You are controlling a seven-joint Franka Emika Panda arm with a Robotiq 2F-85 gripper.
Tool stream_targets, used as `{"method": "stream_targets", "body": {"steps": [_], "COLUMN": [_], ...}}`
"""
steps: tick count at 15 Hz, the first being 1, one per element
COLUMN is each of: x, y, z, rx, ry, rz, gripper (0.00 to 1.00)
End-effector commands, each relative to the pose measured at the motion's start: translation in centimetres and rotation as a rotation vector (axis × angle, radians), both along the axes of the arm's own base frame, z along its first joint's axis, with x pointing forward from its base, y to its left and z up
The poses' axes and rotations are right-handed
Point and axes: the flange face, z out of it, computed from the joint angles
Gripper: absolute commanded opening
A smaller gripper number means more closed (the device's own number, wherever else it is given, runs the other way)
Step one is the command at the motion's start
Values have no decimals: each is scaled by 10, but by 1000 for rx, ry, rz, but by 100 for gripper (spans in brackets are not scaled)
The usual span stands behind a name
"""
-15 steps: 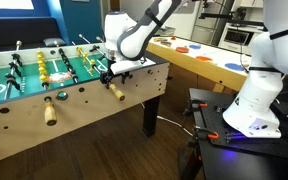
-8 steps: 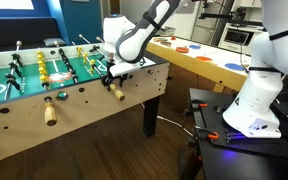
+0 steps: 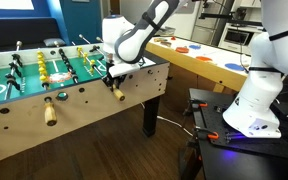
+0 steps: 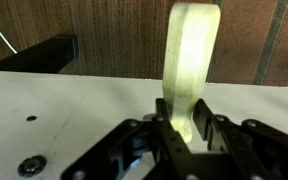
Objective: Pull the striker rod on the foosball table
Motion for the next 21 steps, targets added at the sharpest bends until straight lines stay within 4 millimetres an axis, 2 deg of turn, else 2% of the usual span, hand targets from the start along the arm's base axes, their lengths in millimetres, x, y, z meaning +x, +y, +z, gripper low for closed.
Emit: {"method": "stream_targets", "body": {"steps": [1,8,13,16,21], "x": [5,-5,-15,-26,-49], "y": [13,54,96,117,139], "z": [0,0,-8,-14,-17], "rx": [10,2,-9,-15,-5], "ry": [26,59,62,67,60], "rz": [16,85,108,114,121], "gripper": [8,8,8,8,8]}}
